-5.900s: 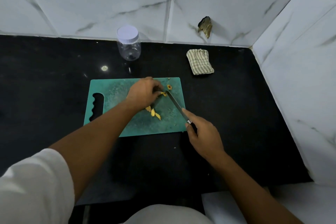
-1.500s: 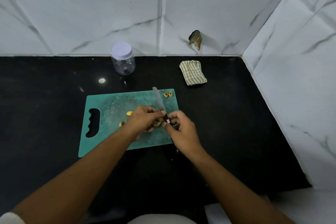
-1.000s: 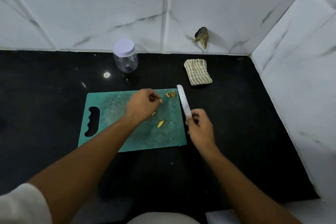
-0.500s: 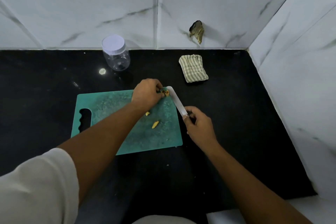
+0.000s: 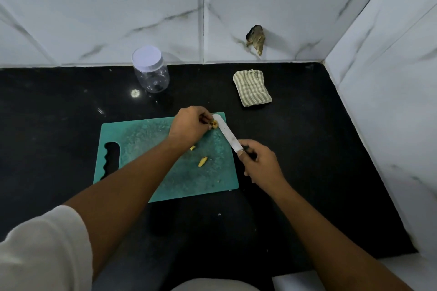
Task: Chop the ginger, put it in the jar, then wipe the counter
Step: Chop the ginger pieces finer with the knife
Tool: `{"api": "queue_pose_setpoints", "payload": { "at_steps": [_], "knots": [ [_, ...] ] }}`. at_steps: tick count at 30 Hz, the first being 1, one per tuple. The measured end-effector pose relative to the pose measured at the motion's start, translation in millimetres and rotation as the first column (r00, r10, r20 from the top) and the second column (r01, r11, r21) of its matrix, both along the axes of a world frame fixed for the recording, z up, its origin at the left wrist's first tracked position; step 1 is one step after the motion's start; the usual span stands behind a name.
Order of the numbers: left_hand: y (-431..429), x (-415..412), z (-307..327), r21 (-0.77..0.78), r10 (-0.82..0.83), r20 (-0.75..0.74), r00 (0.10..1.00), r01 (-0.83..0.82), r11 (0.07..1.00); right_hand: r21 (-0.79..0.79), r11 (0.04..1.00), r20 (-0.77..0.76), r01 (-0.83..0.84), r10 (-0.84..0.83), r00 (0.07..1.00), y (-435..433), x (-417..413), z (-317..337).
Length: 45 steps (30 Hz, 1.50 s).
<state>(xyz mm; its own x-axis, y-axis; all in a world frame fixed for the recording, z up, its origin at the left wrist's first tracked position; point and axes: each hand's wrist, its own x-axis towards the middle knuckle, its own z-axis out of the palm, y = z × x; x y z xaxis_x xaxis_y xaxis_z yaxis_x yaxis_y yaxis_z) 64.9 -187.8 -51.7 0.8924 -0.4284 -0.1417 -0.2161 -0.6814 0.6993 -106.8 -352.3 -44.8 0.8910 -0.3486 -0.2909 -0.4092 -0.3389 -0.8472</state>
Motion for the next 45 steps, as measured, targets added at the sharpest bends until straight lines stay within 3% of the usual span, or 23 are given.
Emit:
{"api": "queue_pose_setpoints", "payload": {
  "at_steps": [7, 16, 25, 29, 33, 38, 41, 45],
  "knots": [
    [-5.2, -14.0, 3.1, -0.066, 0.012, -0.040, 0.999, -0.014, 0.998, 0.004, 0.999, -0.041, -0.034, 0.034, 0.999, -7.8, -17.3, 3.8],
    [-26.1, -43.8, -0.4, -0.102, -0.075, -0.085, 0.994, 0.066, 0.993, -0.008, 0.998, -0.104, 0.063, -0.063, 0.993, -11.4, -56.7, 0.4],
    [-52.0, -80.0, 1.6, 0.036, -0.294, -0.013, 0.956, 0.294, 0.955, -0.045, 0.988, -0.159, 0.150, -0.155, 0.975, -20.5, -106.3, 3.3],
    [-52.2, -81.1, 8.8, 0.024, -0.308, -0.017, 0.951, 0.308, 0.951, -0.227, 0.965, -0.070, 0.135, -0.154, 0.986, -19.8, -122.1, 11.6],
    [-34.7, -66.3, 18.1, -0.011, -0.203, 0.021, 0.979, 0.203, 0.979, -0.455, 0.878, 0.009, 0.148, -0.162, 0.987, -14.6, -126.5, 14.0],
    [-10.4, -46.3, 14.8, 0.001, -0.086, 0.078, 0.993, 0.086, 0.996, -0.316, 0.934, 0.030, 0.166, -0.165, 0.986, 1.4, -112.7, 14.7],
    [-2.2, -37.0, 9.5, 0.028, -0.031, 0.100, 0.995, 0.029, 0.999, -0.136, 0.966, 0.051, 0.220, -0.215, 0.975, 9.7, -95.6, 15.1],
    [-3.8, -30.0, 3.6, 0.095, -0.029, 0.092, 0.995, 0.020, 0.995, 0.002, 0.967, 0.060, 0.256, -0.256, 0.965, 12.2, -82.2, 20.3]
  ]
}}
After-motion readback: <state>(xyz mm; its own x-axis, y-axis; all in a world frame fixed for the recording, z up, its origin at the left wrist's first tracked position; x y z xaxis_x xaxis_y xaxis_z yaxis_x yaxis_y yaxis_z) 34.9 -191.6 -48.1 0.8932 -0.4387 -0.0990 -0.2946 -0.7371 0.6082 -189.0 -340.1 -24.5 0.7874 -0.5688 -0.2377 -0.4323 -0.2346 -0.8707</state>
